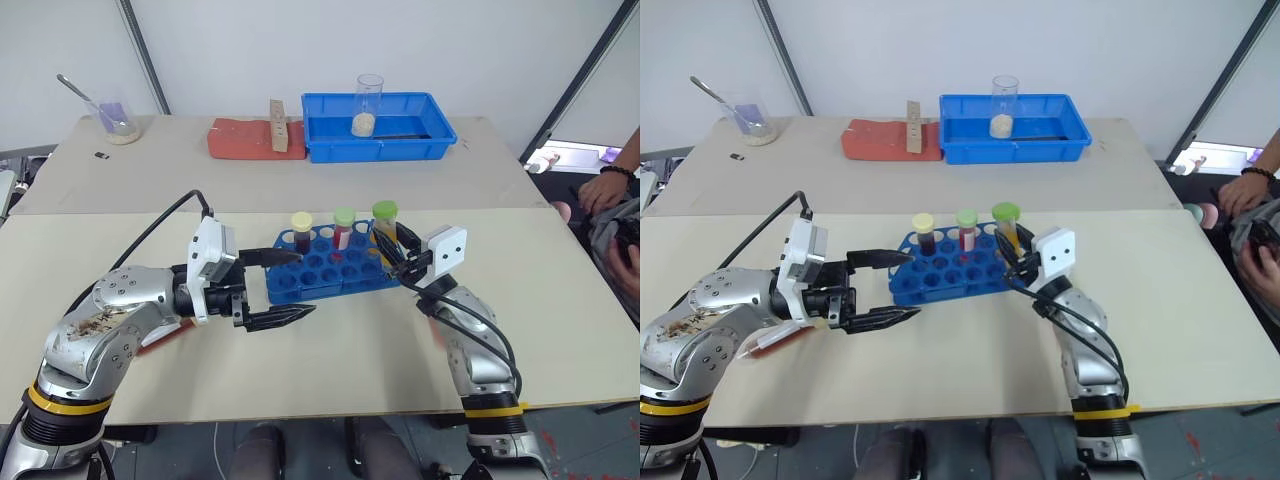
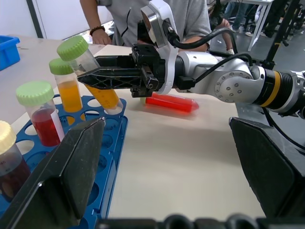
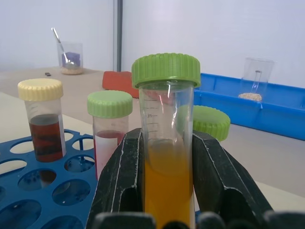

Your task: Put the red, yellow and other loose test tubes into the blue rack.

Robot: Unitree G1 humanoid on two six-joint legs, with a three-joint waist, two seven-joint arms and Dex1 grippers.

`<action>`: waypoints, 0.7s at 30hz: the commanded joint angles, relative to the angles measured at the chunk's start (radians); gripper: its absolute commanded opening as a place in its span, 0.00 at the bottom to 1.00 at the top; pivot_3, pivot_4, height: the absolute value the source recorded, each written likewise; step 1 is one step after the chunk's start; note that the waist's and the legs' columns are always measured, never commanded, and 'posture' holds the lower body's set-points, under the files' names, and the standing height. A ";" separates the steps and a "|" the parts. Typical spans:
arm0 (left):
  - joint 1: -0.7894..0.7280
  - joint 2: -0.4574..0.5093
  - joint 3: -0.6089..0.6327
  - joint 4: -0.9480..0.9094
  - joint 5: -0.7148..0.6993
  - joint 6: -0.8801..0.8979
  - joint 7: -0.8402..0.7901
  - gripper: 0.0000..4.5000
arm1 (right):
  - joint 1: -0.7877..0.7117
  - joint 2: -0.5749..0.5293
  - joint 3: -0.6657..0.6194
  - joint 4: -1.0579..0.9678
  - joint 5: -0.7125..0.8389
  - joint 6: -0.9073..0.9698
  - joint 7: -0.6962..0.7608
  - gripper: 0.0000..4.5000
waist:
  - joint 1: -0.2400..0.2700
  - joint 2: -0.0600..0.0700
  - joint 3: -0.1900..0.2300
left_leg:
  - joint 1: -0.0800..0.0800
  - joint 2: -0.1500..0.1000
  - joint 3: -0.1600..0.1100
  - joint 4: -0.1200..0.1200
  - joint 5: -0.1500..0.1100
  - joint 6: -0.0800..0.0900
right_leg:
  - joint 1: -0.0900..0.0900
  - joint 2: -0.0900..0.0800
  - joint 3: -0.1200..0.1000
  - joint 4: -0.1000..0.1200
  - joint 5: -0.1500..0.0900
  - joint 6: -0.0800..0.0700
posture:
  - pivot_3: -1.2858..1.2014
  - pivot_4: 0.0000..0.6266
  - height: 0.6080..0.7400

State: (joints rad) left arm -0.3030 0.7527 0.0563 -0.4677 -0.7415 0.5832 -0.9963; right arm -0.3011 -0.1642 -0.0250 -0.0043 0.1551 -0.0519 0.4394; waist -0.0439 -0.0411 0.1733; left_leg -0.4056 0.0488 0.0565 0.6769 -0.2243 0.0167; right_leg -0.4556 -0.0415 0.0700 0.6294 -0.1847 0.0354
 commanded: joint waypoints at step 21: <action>-0.040 0.024 0.018 -0.042 -0.041 0.041 0.005 1.00 | 0.078 0.187 0.006 0.067 -0.038 -0.176 -0.230 0.22 | -0.003 0.000 0.000 | 0.001 0.001 0.000 -0.001 0.000 0.000 | 0.000 0.000 0.000 0.000 -0.001 -0.001 | 0.52 0.24 1.00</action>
State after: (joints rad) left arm -0.3198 0.7774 0.0576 -0.4817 -0.7578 0.6194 -0.9937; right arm -0.2419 0.0163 -0.0268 0.0434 0.1284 -0.2047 0.2278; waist -0.0466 -0.0411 0.1732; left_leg -0.4049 0.0493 0.0560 0.6762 -0.2244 0.0167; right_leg -0.4554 -0.0412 0.0697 0.6296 -0.1853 0.0346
